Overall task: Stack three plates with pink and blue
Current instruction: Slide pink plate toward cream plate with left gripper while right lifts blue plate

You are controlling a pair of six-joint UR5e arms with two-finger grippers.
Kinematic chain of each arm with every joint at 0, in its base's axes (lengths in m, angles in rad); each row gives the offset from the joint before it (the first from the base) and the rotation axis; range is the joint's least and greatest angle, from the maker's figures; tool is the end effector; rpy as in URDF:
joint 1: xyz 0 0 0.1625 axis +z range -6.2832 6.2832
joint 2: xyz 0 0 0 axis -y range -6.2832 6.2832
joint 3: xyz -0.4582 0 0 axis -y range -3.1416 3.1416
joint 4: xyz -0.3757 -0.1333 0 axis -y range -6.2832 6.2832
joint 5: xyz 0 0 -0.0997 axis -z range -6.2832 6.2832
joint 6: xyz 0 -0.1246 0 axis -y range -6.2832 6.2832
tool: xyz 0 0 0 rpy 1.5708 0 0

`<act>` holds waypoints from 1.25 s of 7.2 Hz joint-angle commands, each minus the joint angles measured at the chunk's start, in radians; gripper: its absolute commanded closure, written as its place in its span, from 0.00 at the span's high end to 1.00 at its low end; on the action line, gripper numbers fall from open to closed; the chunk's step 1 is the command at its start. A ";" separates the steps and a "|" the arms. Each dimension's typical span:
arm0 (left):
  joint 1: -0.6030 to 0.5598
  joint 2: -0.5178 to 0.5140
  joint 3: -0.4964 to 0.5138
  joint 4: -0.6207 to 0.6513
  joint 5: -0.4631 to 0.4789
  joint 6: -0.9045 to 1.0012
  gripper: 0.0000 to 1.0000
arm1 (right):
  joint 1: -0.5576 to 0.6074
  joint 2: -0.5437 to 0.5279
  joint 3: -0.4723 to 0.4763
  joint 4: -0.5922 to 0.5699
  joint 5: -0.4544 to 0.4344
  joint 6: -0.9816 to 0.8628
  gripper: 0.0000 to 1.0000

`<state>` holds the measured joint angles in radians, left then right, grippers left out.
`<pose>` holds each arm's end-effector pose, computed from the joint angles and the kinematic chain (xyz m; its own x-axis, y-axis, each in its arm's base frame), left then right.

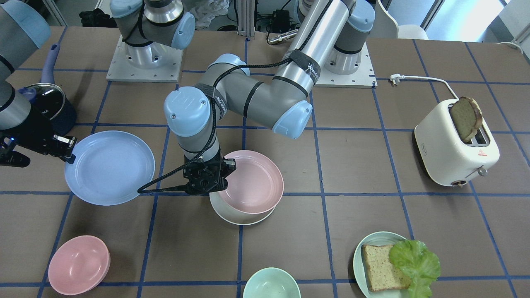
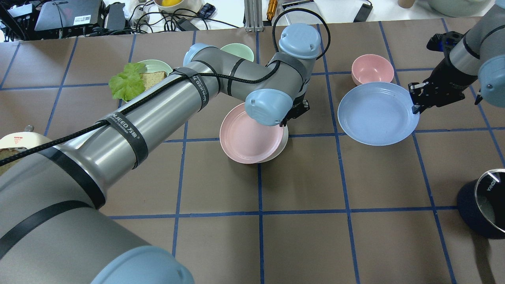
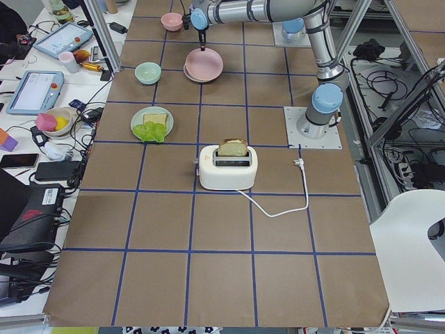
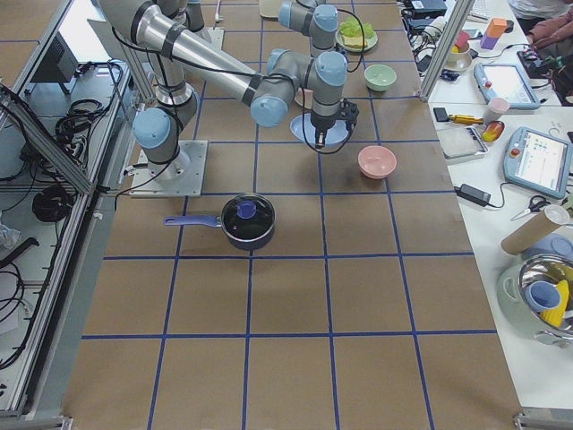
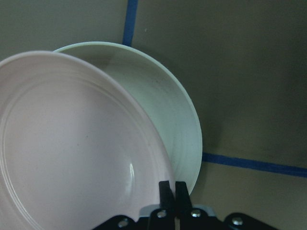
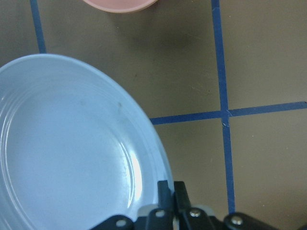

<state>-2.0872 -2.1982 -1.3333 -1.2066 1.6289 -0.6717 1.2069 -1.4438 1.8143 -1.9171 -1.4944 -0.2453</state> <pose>-0.4617 -0.5577 0.2637 -0.9861 -0.1541 -0.0614 -0.1534 0.9880 -0.0160 -0.0462 -0.5227 0.3544 -0.9897 0.1191 -0.0799 0.1190 0.9929 0.0049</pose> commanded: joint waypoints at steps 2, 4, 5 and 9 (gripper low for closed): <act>-0.005 -0.040 0.037 -0.002 0.002 -0.008 0.11 | 0.000 0.002 0.003 -0.005 0.000 0.053 0.00; -0.001 -0.029 0.037 -0.001 0.002 0.012 1.00 | 0.006 0.000 0.011 -0.008 -0.010 0.087 0.00; 0.018 -0.002 0.037 -0.025 -0.004 0.020 1.00 | 0.025 0.000 0.014 -0.008 -0.009 0.104 0.00; 0.227 0.228 0.037 -0.405 -0.023 0.457 1.00 | 0.234 0.000 0.026 -0.042 -0.027 0.385 0.00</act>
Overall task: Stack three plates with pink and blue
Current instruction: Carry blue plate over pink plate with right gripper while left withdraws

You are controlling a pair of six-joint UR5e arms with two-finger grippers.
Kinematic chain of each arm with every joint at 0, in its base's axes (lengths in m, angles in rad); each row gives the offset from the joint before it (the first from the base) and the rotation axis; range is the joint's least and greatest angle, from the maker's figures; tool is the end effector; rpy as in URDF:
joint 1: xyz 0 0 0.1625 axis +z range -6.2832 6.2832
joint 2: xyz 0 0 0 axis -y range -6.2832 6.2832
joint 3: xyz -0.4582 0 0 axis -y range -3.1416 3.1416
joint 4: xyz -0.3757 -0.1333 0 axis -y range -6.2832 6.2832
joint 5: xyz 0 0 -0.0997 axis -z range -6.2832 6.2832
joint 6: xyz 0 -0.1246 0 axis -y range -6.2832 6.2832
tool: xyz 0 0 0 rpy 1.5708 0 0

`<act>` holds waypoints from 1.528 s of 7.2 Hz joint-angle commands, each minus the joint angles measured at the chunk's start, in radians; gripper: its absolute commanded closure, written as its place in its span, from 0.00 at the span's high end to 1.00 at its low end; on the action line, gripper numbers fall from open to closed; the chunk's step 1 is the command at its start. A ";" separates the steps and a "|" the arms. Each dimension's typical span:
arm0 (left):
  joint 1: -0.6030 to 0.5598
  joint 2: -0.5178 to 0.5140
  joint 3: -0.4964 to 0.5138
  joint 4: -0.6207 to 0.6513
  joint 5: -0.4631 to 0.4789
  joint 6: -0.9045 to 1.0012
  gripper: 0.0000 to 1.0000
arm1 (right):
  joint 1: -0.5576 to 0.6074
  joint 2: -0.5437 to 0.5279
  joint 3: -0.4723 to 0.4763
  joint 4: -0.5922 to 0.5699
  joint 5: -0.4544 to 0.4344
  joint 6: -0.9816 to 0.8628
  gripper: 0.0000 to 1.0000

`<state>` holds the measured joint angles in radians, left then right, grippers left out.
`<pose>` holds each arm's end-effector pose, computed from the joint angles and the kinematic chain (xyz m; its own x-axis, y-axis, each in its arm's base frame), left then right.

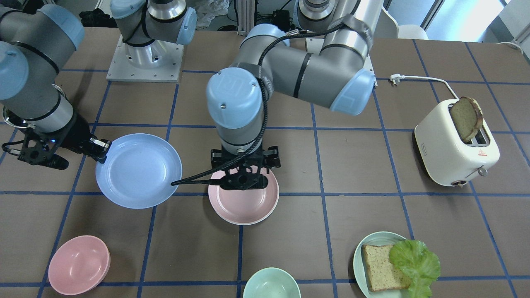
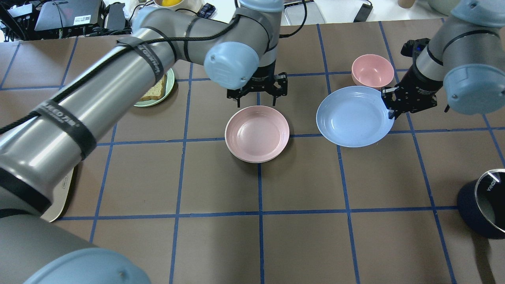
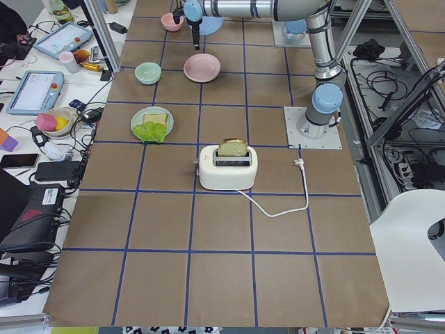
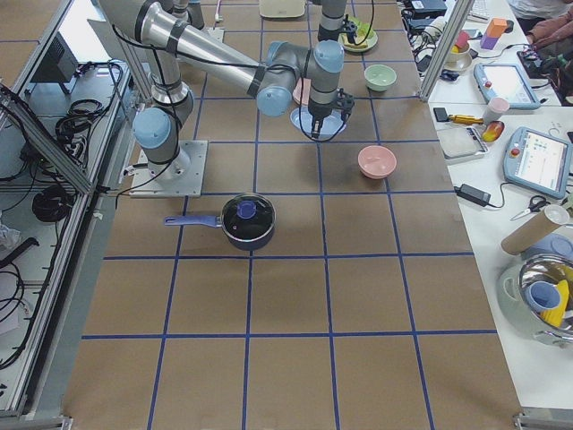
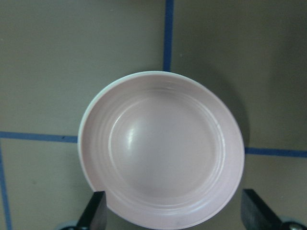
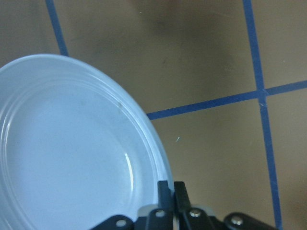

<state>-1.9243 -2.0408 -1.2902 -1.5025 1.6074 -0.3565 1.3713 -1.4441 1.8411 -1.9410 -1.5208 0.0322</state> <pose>-0.3494 -0.5750 0.3646 -0.9971 0.0031 -0.0762 -0.0046 0.9949 0.1005 0.0375 -0.5184 0.3447 -0.9718 0.2307 -0.0491 0.2295 0.9729 0.0284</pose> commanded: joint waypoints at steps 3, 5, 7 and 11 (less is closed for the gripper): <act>0.215 0.262 -0.076 -0.188 -0.076 0.278 1.00 | 0.293 0.075 0.003 -0.175 0.014 0.335 0.00; 0.238 0.341 -0.128 -0.118 -0.098 0.300 1.00 | 0.385 0.152 0.003 -0.290 -0.002 0.460 0.00; 0.264 0.369 -0.202 -0.032 -0.098 0.313 1.00 | 0.406 0.195 0.004 -0.311 0.010 0.462 0.00; 0.295 0.383 -0.212 -0.024 -0.100 0.314 1.00 | 0.422 0.200 0.006 -0.311 0.065 0.457 0.49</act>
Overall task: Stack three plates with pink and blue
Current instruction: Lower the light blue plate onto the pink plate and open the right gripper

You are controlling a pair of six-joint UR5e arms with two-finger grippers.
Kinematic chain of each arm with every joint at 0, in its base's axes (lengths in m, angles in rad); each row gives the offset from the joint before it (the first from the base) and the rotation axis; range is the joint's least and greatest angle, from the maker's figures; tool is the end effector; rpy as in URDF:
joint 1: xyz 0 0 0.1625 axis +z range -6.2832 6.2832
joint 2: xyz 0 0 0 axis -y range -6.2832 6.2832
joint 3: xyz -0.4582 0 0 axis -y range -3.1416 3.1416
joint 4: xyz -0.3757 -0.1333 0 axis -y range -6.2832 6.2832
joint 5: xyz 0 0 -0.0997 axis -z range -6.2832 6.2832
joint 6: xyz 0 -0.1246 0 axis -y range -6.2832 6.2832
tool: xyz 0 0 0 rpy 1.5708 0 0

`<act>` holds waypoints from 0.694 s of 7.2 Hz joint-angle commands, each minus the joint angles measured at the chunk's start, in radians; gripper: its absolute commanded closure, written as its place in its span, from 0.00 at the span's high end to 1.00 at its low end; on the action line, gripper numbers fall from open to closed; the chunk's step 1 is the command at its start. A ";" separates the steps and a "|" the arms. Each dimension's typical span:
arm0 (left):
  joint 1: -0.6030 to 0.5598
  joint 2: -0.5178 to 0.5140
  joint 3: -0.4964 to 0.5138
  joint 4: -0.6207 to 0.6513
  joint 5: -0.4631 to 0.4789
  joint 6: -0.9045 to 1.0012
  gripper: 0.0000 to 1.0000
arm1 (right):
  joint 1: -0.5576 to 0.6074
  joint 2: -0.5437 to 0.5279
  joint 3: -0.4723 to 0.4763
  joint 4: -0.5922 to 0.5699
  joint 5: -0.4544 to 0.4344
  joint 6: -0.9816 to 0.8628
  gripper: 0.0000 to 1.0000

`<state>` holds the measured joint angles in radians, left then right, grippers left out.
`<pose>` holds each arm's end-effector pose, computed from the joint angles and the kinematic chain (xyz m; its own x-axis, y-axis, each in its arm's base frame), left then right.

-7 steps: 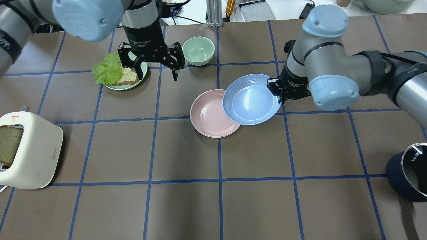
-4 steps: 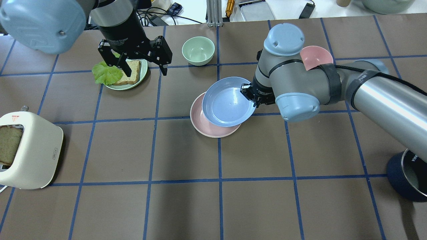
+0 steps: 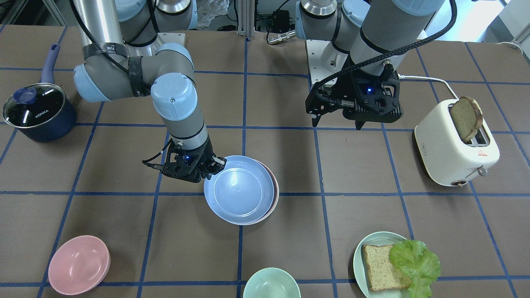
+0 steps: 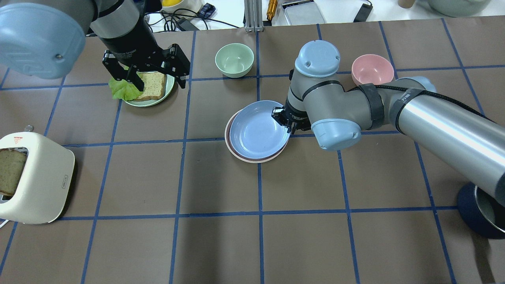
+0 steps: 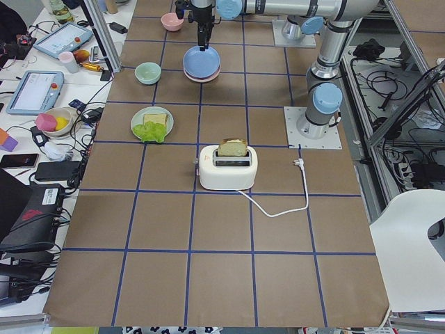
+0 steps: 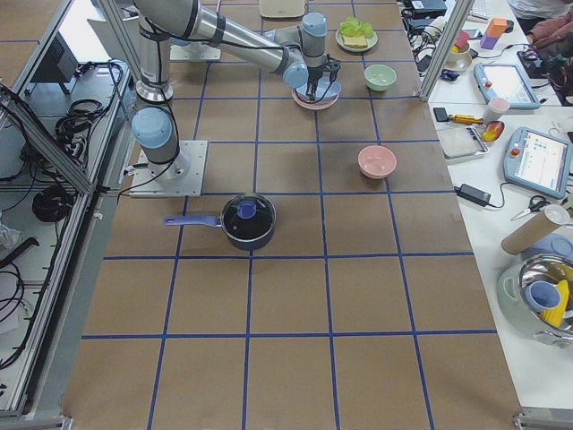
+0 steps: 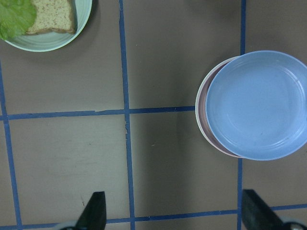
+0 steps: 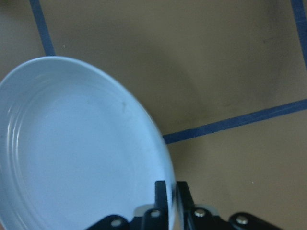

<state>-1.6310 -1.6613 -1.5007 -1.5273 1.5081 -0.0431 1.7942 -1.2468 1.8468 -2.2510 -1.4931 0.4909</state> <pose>-0.1721 -0.5101 0.4891 -0.9978 0.0184 0.0636 0.0172 0.9996 -0.0204 0.2647 -0.5196 0.2689 -0.9603 0.2581 -0.1060 0.2629 0.9642 -0.0342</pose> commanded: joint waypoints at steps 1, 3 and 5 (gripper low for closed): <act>0.002 0.002 -0.001 -0.001 0.000 0.000 1.00 | -0.022 -0.005 -0.007 -0.008 0.028 -0.024 0.84; 0.003 0.002 -0.001 -0.002 0.003 0.000 1.00 | -0.138 -0.043 -0.148 0.098 0.011 -0.180 0.95; 0.002 0.002 -0.001 -0.001 0.041 0.031 1.00 | -0.237 -0.066 -0.343 0.423 0.008 -0.376 0.95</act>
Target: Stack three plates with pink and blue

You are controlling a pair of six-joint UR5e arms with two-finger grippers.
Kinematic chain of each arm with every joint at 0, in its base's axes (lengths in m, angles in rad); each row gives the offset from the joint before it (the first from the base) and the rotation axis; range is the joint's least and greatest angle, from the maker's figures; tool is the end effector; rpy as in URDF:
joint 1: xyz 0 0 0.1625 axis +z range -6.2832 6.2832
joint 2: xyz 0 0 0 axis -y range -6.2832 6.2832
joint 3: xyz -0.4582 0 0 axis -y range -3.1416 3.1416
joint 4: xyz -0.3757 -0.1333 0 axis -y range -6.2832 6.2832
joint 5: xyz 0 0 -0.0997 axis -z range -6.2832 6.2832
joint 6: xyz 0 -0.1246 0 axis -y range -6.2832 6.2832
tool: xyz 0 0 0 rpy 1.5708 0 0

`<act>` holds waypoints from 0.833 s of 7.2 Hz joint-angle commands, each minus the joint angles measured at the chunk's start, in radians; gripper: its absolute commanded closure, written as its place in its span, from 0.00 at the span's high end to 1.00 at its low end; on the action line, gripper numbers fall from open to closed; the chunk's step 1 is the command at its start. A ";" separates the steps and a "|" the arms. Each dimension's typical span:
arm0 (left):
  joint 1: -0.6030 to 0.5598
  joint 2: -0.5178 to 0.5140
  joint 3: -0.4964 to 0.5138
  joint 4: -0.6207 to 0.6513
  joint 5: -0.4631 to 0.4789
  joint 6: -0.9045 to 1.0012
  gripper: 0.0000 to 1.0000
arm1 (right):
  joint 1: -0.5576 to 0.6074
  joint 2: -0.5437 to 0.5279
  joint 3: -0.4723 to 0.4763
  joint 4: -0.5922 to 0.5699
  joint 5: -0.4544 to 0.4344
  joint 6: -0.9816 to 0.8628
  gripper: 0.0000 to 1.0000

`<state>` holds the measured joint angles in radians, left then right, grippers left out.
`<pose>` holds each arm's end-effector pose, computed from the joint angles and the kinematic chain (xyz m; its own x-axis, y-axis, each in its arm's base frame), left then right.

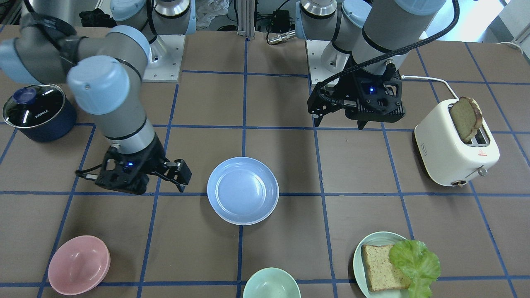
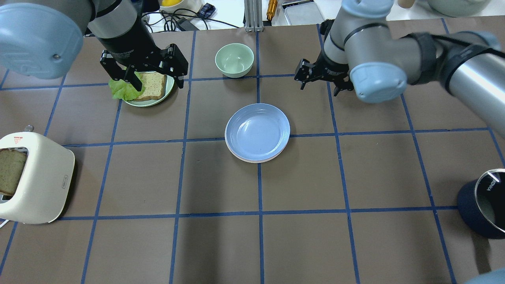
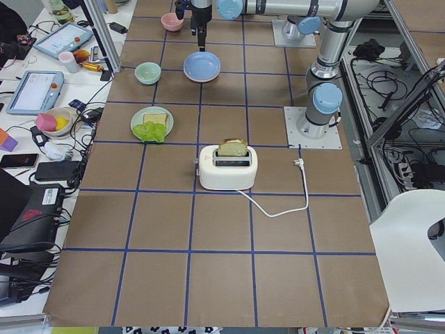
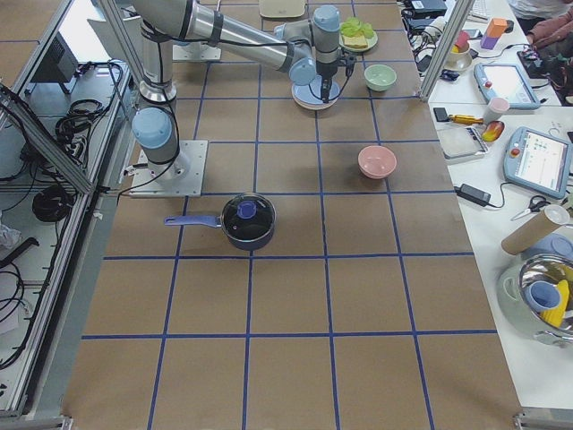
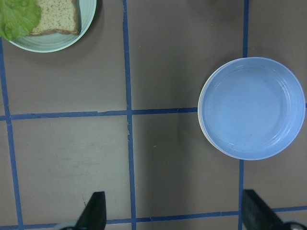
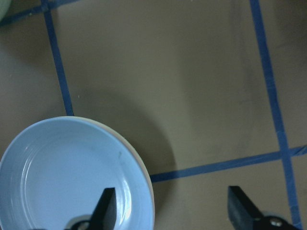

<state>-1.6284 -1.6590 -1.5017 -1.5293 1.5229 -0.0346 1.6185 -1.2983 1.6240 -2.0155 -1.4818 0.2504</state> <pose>-0.1689 -0.5096 0.4895 -0.9985 0.0240 0.0486 0.0230 0.9995 -0.0207 0.1725 -0.5854 0.3722 -0.9751 0.1895 -0.1149 0.2005 0.9752 -0.0932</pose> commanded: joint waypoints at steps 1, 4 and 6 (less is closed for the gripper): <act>-0.001 0.001 0.000 0.004 0.031 0.021 1.00 | -0.104 -0.045 -0.151 0.278 -0.024 -0.301 0.96; -0.001 0.001 0.000 0.003 0.031 0.019 1.00 | -0.111 -0.257 -0.124 0.487 -0.040 -0.326 1.00; -0.001 0.001 0.000 0.001 0.033 0.021 1.00 | -0.037 -0.260 -0.124 0.482 -0.054 -0.321 1.00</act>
<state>-1.6291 -1.6583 -1.5018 -1.5273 1.5549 -0.0150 1.5454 -1.5508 1.5036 -1.5409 -1.5276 -0.0718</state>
